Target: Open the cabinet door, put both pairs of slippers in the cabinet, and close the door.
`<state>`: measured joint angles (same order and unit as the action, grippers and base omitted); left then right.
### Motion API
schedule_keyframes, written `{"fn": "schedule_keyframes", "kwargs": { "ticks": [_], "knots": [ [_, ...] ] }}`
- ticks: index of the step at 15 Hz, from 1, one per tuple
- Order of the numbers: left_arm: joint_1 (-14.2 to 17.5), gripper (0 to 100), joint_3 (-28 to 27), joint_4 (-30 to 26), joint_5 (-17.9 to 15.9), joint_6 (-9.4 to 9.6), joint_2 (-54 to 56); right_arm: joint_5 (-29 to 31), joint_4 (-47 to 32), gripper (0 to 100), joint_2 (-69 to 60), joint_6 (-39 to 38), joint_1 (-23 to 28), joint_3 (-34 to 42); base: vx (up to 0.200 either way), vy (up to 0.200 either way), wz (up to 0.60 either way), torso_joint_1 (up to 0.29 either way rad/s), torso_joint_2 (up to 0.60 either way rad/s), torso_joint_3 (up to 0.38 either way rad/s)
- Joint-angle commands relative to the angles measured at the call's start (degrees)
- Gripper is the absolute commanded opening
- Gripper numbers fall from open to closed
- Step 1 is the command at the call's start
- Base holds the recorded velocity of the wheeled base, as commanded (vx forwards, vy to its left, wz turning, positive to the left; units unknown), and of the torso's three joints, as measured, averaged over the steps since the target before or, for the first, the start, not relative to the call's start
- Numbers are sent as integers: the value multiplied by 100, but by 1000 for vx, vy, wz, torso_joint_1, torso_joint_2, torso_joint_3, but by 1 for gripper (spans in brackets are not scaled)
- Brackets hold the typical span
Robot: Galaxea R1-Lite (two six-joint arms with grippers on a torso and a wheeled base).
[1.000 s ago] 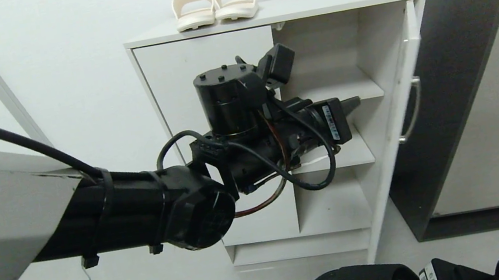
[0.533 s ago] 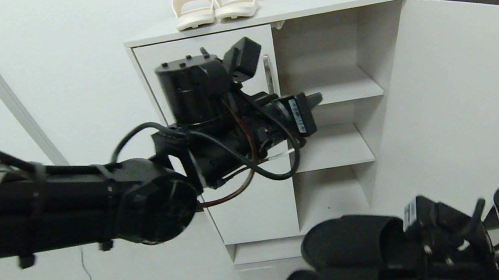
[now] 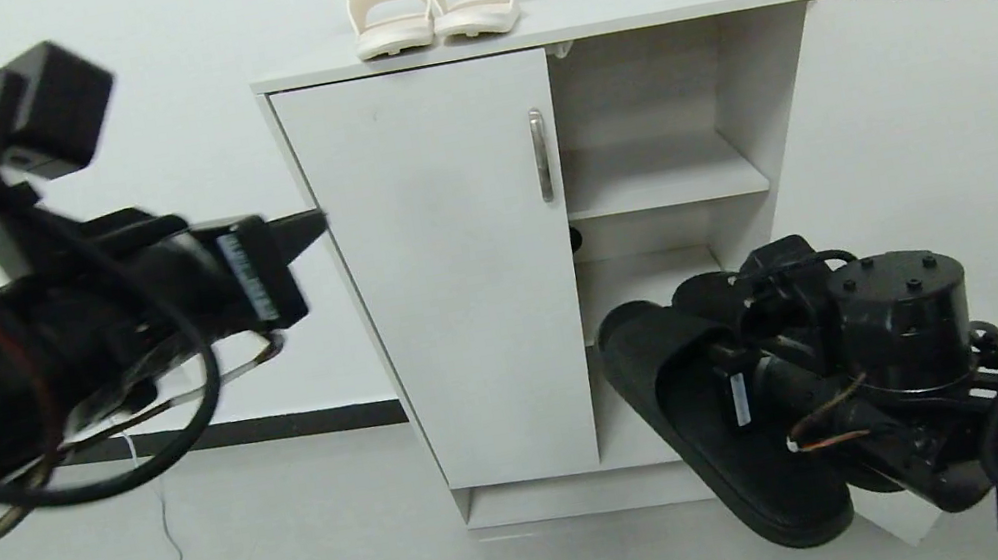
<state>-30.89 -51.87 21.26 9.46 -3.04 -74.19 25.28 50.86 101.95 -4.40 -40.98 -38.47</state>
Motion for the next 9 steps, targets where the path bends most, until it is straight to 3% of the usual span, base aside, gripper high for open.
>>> {"fn": "schedule_keyframes", "kwargs": {
  "ticks": [1, 3, 6, 8, 9],
  "knots": [
    [338, 0, 1461, -280, 1049, 374, 2111, 275, 372, 0, 668, -8, 240, -257, 0, 0, 0, 0, 0, 0],
    [1410, 0, 2102, -351, 1084, 365, 3025, 284, 434, 0, 695, 18, 266, -266, 0, 0, 0, 0, 0, 0],
    [2623, 0, 2656, -676, 1049, 339, 4035, 293, 434, 0, 703, 45, 249, -257, 0, 0, 0, 0, 0, 0],
    [3036, 0, 3034, -720, 1040, 330, 4492, 302, 442, 0, 703, 45, 240, -248, 0, 0, 0, 0, 0, 0],
    [3089, 0, 3297, -720, 1032, 330, 4747, 302, 442, 0, 703, 45, 231, -248, 0, 0, 0, 0, 0, 0]
  ]
}}
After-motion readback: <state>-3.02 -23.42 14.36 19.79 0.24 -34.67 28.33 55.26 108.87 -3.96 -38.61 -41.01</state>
